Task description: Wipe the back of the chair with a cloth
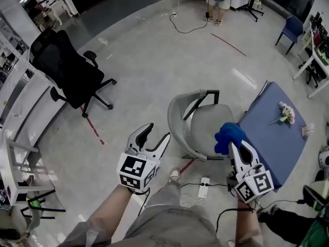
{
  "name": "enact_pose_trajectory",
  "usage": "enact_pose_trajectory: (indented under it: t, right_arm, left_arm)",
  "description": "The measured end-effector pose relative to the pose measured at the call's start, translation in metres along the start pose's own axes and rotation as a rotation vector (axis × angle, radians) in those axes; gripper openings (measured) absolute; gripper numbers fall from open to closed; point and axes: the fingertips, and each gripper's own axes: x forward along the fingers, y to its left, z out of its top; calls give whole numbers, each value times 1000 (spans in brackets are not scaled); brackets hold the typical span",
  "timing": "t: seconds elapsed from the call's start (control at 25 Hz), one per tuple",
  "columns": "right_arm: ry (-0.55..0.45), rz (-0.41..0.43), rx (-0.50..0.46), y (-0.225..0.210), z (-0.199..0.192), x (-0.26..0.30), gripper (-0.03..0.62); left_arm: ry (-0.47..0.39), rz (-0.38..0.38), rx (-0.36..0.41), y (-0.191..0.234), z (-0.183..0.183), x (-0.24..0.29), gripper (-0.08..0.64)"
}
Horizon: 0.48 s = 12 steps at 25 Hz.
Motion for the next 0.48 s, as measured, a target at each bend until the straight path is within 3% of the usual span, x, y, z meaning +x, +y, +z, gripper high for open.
enact_pose_trajectory:
  t: [0.48]
  right_arm:
    - [76, -32, 78, -44, -47, 93, 54]
  left_arm:
    - [121, -41, -38, 44, -44, 86, 250]
